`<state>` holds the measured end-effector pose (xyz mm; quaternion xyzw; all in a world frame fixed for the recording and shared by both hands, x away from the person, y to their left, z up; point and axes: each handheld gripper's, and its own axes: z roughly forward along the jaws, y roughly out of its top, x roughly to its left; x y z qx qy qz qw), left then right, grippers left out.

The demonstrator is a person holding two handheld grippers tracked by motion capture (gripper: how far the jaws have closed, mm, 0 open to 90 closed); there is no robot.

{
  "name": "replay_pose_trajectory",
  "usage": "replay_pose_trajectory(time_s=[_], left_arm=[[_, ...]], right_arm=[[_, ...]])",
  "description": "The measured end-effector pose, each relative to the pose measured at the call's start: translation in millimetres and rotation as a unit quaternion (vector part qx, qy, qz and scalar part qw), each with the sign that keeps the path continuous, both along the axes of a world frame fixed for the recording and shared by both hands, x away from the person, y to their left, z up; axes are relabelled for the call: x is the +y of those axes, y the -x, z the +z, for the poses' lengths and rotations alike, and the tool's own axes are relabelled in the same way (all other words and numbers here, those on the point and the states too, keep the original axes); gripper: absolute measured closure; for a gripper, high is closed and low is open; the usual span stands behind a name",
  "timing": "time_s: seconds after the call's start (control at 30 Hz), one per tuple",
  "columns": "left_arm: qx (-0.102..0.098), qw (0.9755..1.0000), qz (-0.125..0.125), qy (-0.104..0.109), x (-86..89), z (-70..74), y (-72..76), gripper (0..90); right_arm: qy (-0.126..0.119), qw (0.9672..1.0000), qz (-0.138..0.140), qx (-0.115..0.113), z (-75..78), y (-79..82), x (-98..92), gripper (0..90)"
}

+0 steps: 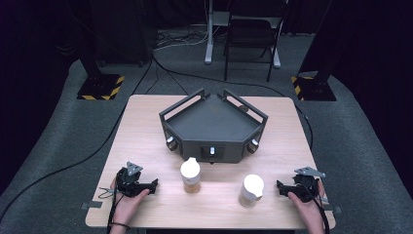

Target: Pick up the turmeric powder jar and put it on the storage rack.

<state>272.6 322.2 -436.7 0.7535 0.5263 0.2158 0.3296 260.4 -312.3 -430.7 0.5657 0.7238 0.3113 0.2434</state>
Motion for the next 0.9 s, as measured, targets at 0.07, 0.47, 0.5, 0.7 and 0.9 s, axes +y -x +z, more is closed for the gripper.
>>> replay_pose_trajectory(time_s=[0.07, 0.47, 0.5, 0.7, 0.9], left_arm=[[0.001, 0.9999, -0.002, 0.012, 5.1, 0.5, 0.9, 3.2], [-0.014, 0.9994, -0.003, 0.03, 15.7, 7.2, 10.8, 4.2], [-0.02, 0.9992, -0.003, 0.033, 16.4, 8.1, 12.8, 4.2], [-0.034, 0.9986, -0.013, 0.037, 15.2, 13.8, 18.1, 4.7], [-0.04, 0.9981, -0.027, 0.037, 11.6, 18.8, 20.3, 5.2]], right_arm=[[0.0, 1.0, 0.0, 0.0, 0.0, 0.0, 0.0, 0.0], [0.0, 1.0, 0.0, 0.0, 0.0, 0.0, 0.0, 0.0], [0.0, 1.0, 0.0, 0.0, 0.0, 0.0, 0.0, 0.0], [0.0, 1.0, 0.0, 0.0, 0.0, 0.0, 0.0, 0.0], [0.0, 1.0, 0.0, 0.0, 0.0, 0.0, 0.0, 0.0]])
